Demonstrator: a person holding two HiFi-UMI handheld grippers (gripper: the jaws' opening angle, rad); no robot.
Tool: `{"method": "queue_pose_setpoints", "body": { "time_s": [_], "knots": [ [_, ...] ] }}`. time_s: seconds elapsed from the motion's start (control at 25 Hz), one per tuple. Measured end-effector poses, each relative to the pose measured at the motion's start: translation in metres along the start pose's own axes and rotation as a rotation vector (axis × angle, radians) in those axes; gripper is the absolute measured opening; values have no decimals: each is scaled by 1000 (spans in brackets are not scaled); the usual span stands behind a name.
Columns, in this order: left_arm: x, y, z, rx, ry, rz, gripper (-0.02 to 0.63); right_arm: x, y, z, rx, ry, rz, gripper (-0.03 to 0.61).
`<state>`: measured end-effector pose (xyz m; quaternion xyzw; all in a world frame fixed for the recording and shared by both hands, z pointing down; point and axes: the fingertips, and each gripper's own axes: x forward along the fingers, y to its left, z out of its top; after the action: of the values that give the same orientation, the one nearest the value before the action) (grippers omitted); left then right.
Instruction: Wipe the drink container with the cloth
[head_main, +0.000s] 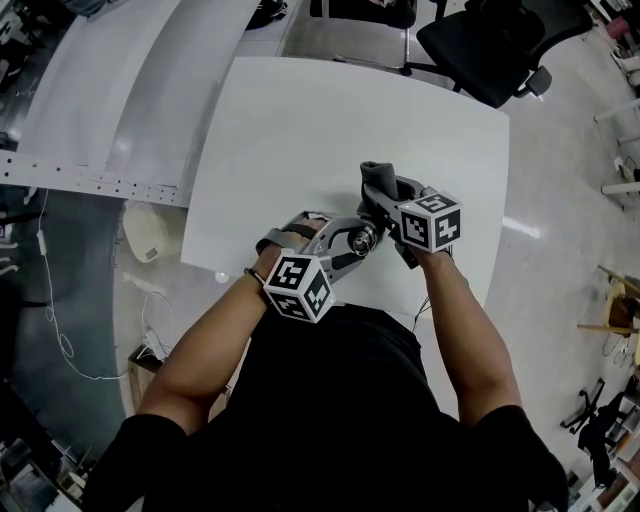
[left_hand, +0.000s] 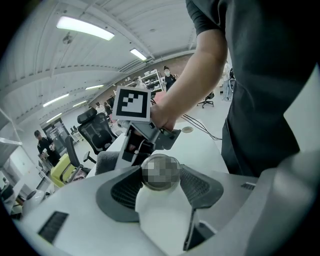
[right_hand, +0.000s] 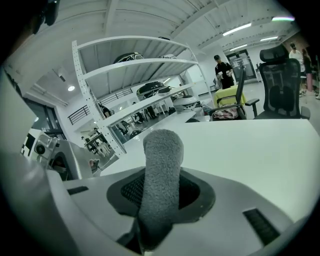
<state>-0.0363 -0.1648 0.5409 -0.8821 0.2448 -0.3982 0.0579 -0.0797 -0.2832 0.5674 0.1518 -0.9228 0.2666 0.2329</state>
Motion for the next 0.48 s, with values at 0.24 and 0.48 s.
{"method": "queue_pose_setpoints", "body": {
  "time_s": [0.24,0.48],
  "knots": [
    [3,0,0,-3,1,5,256,11,-13,-11,-15,42,-11,112],
    [3,2,0,-26,-6,10,256,21,-27,-24,1,77,-24,112]
  ]
}}
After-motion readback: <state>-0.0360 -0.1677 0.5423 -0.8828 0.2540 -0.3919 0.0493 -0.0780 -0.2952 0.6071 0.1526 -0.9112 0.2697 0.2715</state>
